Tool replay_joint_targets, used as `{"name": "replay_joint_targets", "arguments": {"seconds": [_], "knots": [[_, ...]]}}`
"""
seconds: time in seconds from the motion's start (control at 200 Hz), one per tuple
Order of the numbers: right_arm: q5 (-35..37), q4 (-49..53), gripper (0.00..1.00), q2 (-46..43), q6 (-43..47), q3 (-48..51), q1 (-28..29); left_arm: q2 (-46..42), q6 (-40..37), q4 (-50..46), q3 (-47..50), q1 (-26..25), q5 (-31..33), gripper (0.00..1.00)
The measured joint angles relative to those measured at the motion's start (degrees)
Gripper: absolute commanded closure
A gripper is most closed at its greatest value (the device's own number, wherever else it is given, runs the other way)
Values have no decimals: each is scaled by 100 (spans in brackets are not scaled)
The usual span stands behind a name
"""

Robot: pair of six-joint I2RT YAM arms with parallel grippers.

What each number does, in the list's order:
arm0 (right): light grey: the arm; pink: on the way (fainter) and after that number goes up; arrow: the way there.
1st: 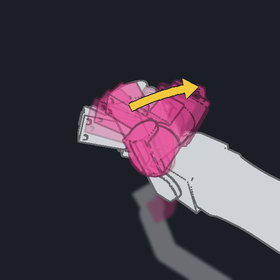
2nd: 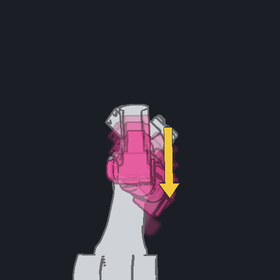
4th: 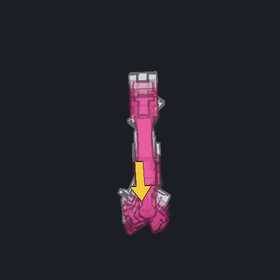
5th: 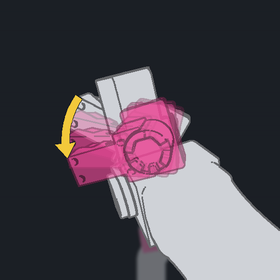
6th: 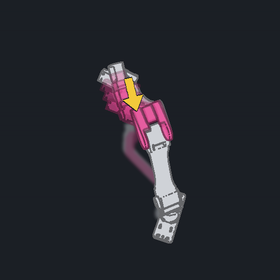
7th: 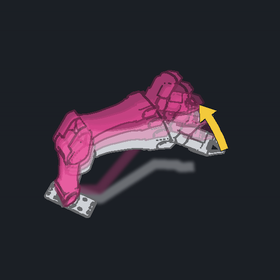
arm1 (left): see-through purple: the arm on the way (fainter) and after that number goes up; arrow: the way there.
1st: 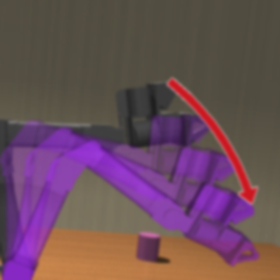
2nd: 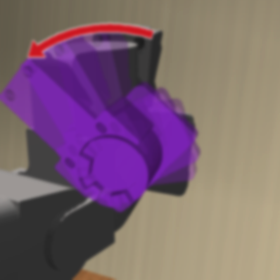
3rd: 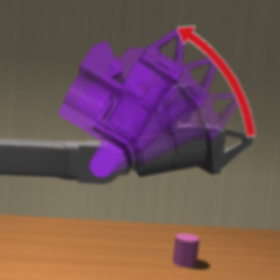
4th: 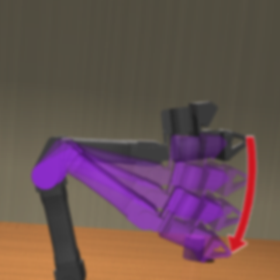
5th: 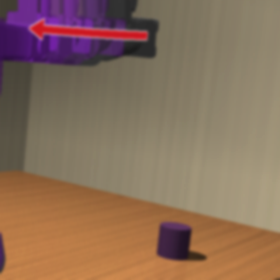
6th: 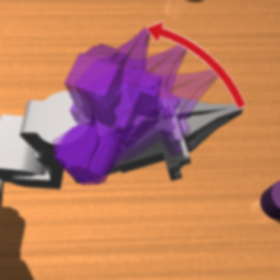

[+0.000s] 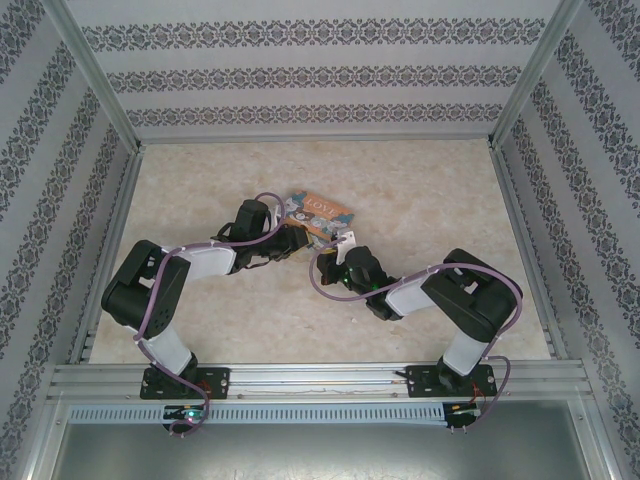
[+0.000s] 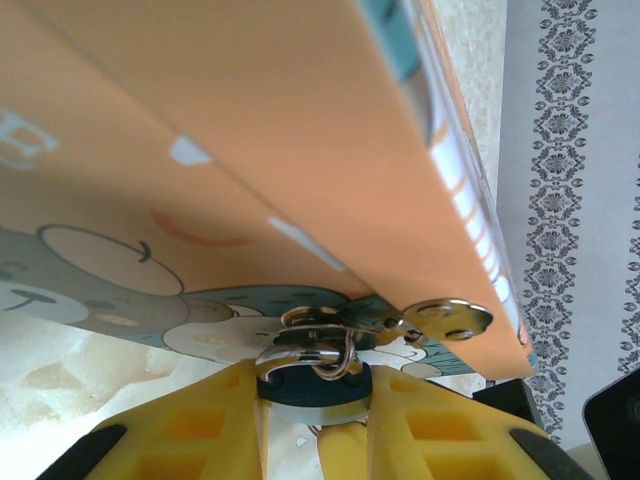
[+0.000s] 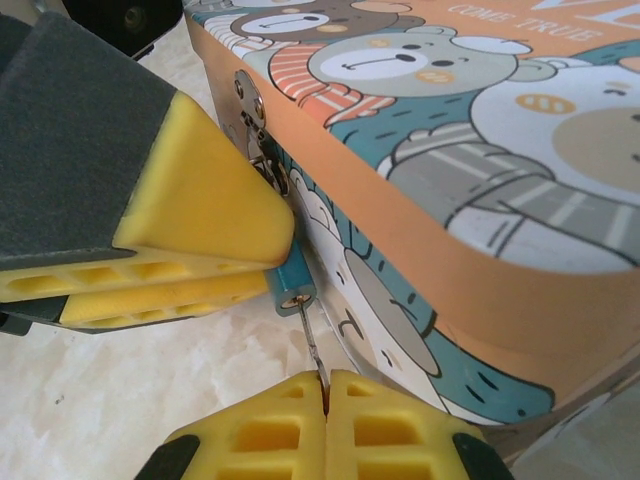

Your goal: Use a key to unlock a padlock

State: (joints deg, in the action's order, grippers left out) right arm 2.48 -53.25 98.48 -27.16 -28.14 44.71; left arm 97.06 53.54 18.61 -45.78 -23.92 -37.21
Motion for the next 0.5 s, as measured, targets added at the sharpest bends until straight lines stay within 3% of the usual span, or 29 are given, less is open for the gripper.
{"name": "replay_joint_targets", "arguments": {"seconds": [0.5], "knots": [[-4, -299, 100, 4, -122, 170, -37, 9, 35, 13, -4, 0, -118, 73]]}}
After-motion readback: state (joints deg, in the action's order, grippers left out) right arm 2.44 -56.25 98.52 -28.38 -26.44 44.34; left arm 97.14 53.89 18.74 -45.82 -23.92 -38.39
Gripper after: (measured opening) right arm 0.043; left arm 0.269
